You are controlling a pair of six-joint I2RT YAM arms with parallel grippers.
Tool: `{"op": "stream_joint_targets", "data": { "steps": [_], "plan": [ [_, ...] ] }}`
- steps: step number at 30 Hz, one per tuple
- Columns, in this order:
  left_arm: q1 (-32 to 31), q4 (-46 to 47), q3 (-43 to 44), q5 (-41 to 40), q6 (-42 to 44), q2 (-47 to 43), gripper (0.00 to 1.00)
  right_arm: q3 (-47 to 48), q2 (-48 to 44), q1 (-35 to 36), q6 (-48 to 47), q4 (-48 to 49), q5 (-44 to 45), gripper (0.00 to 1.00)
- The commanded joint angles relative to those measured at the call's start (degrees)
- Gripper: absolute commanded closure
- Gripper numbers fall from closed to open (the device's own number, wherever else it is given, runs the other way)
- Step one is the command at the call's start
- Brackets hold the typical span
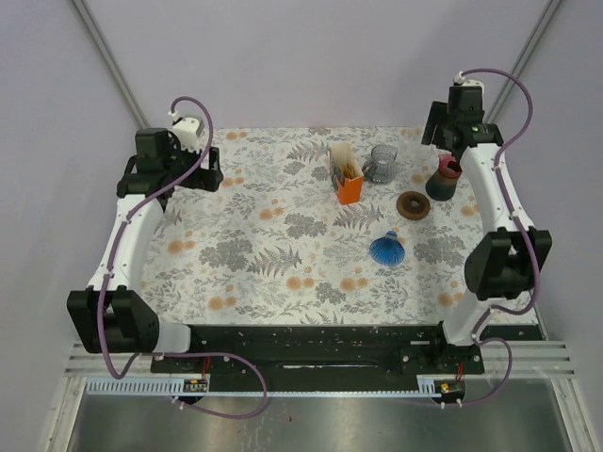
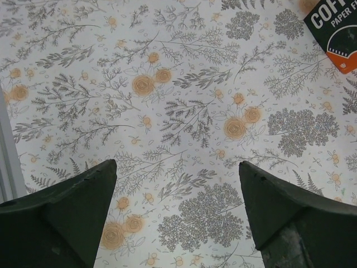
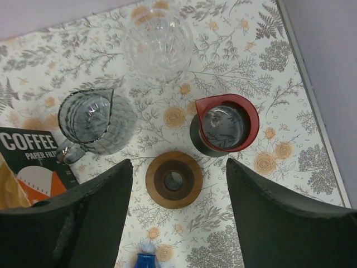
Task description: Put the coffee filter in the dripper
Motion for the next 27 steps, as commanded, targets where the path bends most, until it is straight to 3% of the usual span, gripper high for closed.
{"op": "stream_joint_targets", "data": {
  "steps": [1, 6, 11, 14, 16, 21, 27],
  "plan": [
    [0.0, -6.0, 4.4, -1.0, 1.5, 0.8, 0.05, 10.0, 5.7, -0.6, -2.2, -8.8, -0.3, 0.27],
    [0.0, -8.2, 6.5, -2.5, 2.2, 3.0, 0.05, 24.4, 17.5, -0.5, -2.0, -14.6, -17.4, 0.38],
    [0.0, -9.2, 8.1, -3.9, 2.3, 4.8, 0.06, 38.9, 30.5, -0.3, 2.5, -21.0, -22.4, 0.44],
    [0.0, -9.2, 8.5, -4.3, 2.3, 5.3, 0.06, 47.8, 37.8, 0.7, 4.1, -25.3, -18.8, 0.35],
    [0.0, -9.2, 8.3, -4.6, 2.2, 5.3, 0.06, 50.3, 40.4, 1.1, 4.8, -26.0, -16.9, 0.35],
    [-0.1, -9.2, 7.9, -4.8, 1.9, 5.9, 0.06, 46.0, 41.4, 3.6, 5.1, -20.8, -14.7, 0.35],
    [0.0, -9.1, 7.9, -4.5, 1.8, 5.5, 0.06, 48.2, 46.1, 5.1, 5.6, -20.8, -11.4, 0.36]
  ]
}}
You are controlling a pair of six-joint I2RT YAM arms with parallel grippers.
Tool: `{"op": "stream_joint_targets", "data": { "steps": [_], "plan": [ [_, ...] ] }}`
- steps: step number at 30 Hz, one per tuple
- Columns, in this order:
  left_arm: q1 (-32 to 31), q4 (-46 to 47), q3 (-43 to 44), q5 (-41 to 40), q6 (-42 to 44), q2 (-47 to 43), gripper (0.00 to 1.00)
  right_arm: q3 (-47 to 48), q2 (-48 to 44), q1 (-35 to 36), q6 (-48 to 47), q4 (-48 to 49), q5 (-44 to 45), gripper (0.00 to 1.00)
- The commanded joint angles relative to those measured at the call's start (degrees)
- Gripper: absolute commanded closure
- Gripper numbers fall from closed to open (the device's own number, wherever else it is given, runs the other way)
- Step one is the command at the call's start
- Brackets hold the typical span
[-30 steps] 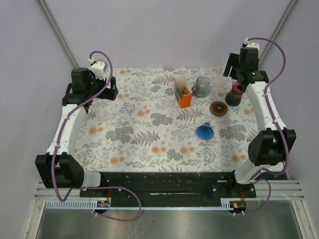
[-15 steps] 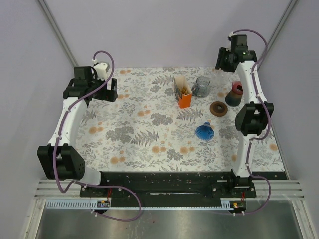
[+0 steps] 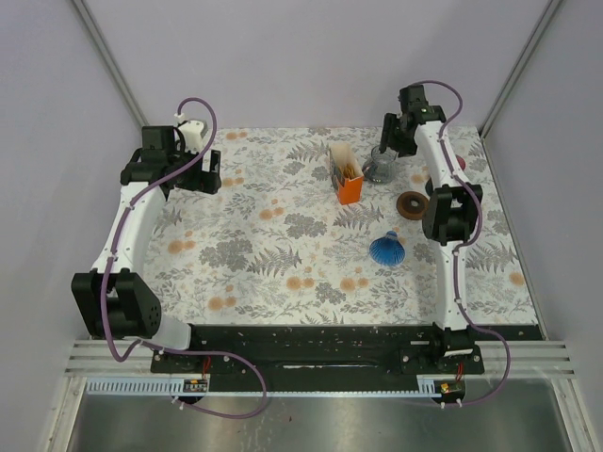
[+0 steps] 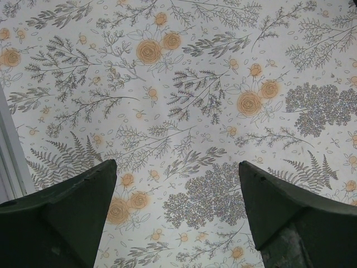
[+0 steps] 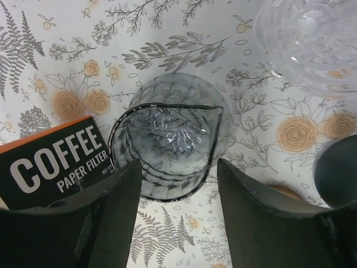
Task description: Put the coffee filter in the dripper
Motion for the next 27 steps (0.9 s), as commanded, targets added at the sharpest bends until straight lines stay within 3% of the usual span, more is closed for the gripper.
{"op": "stream_joint_targets", "data": {
  "steps": [1, 6, 8, 13, 19, 21, 27],
  "plan": [
    [-0.1, 0.9, 2.5, -1.3, -0.2, -0.6, 0.06, 3.1, 2.7, 1.2, 1.2, 1.0, 5.1, 0.36],
    [0.0, 0.5, 2.7, -1.6, -0.2, -1.2, 0.06, 2.5, 3.5, 1.4, 0.4, 0.8, 9.8, 0.37],
    [-0.1, 0.5, 2.7, -1.2, -0.3, -1.3, 0.06, 2.4, 4.0, 1.4, -0.1, 1.1, 9.4, 0.41],
    [-0.1, 0.5, 2.7, -1.1, -0.4, -1.7, 0.06, 2.4, 5.0, 1.4, 0.7, 1.0, 7.1, 0.74],
    [0.0, 0.4, 2.3, -2.1, 0.2, -2.8, 0.06, 2.4, 2.1, 1.4, 0.0, 1.1, 8.9, 0.95],
    [0.0, 0.4, 2.3, -2.2, 0.3, -3.1, 0.06, 2.7, 0.1, 1.4, -1.2, 1.1, 10.2, 1.0],
    [0.0, 0.4, 2.5, -1.9, 0.8, -3.5, 0.06, 4.2, -8.8, 1.4, -10.1, 1.6, 12.3, 1.0]
  ]
}}
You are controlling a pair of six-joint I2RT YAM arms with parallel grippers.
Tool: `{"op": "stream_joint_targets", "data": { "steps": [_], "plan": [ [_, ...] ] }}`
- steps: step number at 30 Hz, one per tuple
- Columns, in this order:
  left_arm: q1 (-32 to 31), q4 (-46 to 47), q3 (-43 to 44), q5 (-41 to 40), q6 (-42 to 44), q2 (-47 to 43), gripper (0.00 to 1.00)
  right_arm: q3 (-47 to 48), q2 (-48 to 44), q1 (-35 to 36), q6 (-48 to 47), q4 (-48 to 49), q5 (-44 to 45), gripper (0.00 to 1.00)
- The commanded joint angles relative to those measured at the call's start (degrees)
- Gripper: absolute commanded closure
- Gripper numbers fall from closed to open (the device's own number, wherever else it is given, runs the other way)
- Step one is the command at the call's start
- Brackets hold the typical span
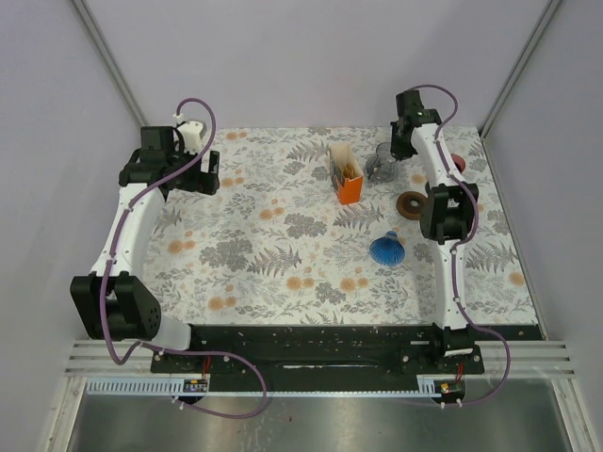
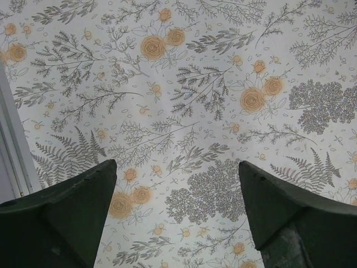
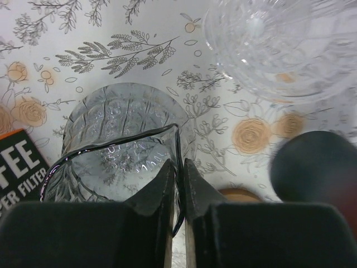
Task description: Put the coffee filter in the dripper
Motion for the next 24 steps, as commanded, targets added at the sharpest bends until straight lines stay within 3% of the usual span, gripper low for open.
{"op": "stream_joint_targets", "data": {
  "steps": [1, 6, 12, 19, 24],
  "plan": [
    [0.0, 1.3, 2.4, -0.9, 0.8, -2.8, 0.05, 3.4, -15.0, 0.2, -8.5, 2.3, 1.8, 1.0],
    [-0.1, 0.9, 2.6, -0.9, 1.5, -2.6, 0.05, -3.6, -27.2, 4.2, -22.2, 6.3, -4.8, 1.0],
    [-0.1, 0.5, 2.3, -0.7, 1.9, -2.6, 0.05, -18.9, -36.6, 17.5, -44.0, 5.5, -17.3, 1.0],
    [0.3, 0.4, 1.9, -1.4, 2.3, -2.8, 0.04, -36.7, -39.3, 31.9, -67.8, 8.5, -23.7, 1.0],
    [1.1, 0.5, 1.3, -1.4, 2.2, -2.7, 0.05, -37.9, -35.8, 34.3, -75.1, 9.3, -32.4, 1.0]
  ]
}}
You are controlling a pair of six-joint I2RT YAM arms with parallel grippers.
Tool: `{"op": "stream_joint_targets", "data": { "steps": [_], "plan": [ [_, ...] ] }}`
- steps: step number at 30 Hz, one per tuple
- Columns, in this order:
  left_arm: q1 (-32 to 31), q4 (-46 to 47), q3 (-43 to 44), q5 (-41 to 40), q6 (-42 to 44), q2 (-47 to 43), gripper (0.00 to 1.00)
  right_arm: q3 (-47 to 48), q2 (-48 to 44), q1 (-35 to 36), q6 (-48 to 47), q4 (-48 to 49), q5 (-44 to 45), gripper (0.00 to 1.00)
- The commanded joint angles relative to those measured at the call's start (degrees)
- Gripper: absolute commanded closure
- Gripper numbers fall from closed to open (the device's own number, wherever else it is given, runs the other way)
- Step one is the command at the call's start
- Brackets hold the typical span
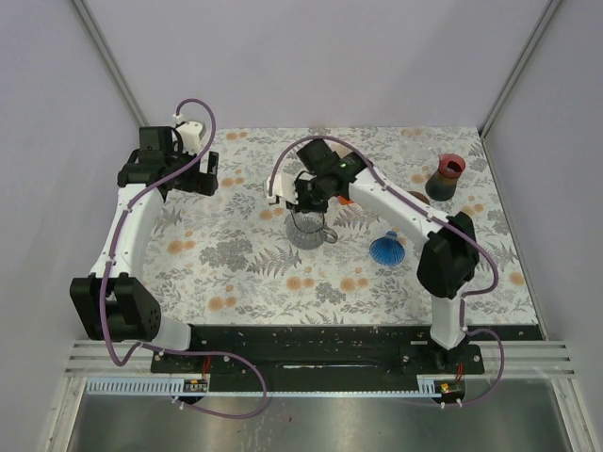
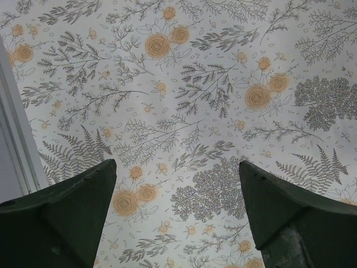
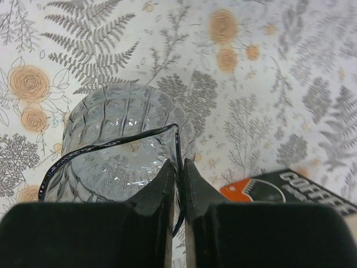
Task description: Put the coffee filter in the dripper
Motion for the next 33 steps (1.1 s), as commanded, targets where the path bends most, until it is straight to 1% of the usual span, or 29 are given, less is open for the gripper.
{"op": "stream_joint_targets", "data": {
  "steps": [1, 5, 9, 19, 20, 22, 25, 28, 30, 33],
  "plan": [
    [1.2, 1.1, 1.2, -1.2, 0.4, -2.1, 0.04, 2.4, 1.7, 0.2, -12.7, 1.8, -9.6, 1.0],
    [1.8, 1.1, 1.1, -0.8, 0.2, -2.2, 0.05, 5.9, 8.0, 0.9, -17.0, -1.3, -11.6, 1.0],
    [2.0, 1.1, 0.8, -0.6, 0.2, -2.4, 0.05, 7.5, 12.2, 1.7, -18.9, -2.9, -9.0, 1.0],
    [2.2, 1.2, 0.7, -0.4, 0.0, -1.8, 0.04, 7.0, 16.3, 4.2, -18.8, 0.6, -3.4, 1.0],
    [2.3, 1.2, 0.5, -0.3, 0.1, -1.6, 0.05, 6.9, 16.6, 4.3, -18.7, 0.9, -2.8, 0.97],
    [2.4, 1.2, 0.5, -0.3, 0.2, -1.7, 0.04, 5.9, 16.2, 4.7, -17.8, 2.3, -2.1, 0.88],
    [2.4, 1.2, 0.5, -0.4, 0.2, -1.6, 0.05, 4.3, 15.1, 5.0, -16.1, 4.2, -2.2, 0.69],
    [2.6, 1.2, 0.6, -0.1, 0.1, -1.6, 0.04, 4.0, 13.4, 5.2, -12.4, 6.0, -1.9, 0.49],
    [2.5, 1.2, 0.7, 0.2, 0.1, -1.6, 0.04, 4.0, 11.0, 5.2, -8.0, 8.6, -1.6, 0.43],
    [2.5, 1.2, 0.5, 0.2, 0.2, -1.9, 0.04, 2.3, 5.7, 5.1, -0.1, 13.9, 1.0, 0.37]
  ]
}}
